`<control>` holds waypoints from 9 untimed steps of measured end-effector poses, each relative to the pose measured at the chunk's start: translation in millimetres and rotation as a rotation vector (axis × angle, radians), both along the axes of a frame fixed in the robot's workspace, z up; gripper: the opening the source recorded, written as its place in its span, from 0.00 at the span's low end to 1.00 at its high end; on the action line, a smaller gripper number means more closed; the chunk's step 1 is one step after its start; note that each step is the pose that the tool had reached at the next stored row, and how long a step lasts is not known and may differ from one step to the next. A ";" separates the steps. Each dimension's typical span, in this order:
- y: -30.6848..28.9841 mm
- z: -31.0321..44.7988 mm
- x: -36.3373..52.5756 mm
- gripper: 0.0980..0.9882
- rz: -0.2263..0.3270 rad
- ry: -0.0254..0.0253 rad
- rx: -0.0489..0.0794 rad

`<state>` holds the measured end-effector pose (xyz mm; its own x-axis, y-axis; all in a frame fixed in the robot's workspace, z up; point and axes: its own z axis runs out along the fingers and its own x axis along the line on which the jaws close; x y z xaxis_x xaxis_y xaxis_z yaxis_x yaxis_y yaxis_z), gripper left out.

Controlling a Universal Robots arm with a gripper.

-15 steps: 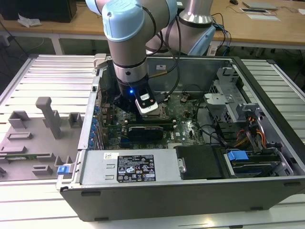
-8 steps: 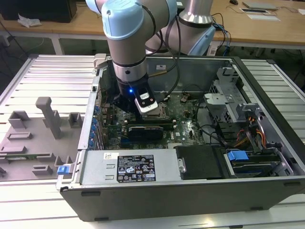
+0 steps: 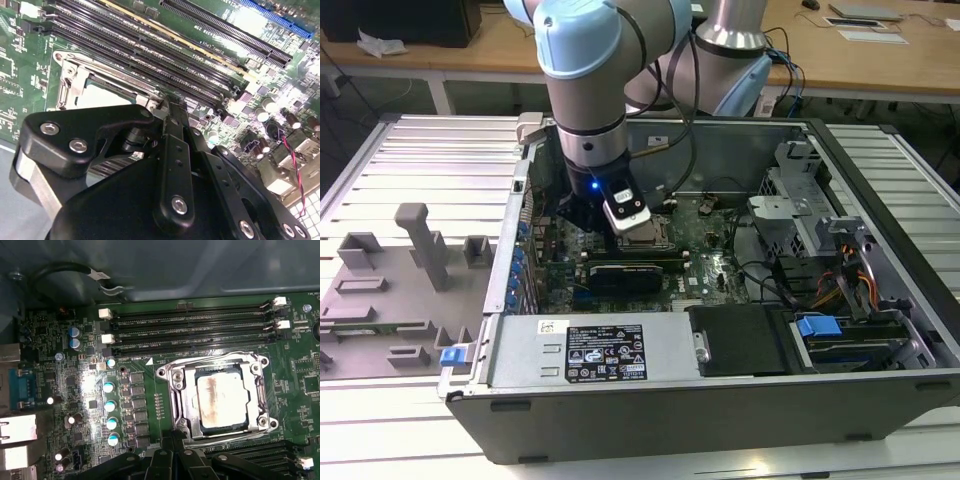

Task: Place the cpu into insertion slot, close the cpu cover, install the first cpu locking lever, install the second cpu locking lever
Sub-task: 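Install the second cpu locking lever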

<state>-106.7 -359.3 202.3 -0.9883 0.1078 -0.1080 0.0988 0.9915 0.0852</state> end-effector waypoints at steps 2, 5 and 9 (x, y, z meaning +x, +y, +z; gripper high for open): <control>-0.1 -0.9 -0.9 0.01 0.004 -0.0023 0.000; -1.7 -1.0 -3.6 0.01 0.011 -0.0044 0.000; -3.4 -1.2 -5.4 0.01 0.019 -0.0064 0.000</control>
<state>-112.1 -362.7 201.1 -0.9895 0.0885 -0.1144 0.0790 0.9932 0.0856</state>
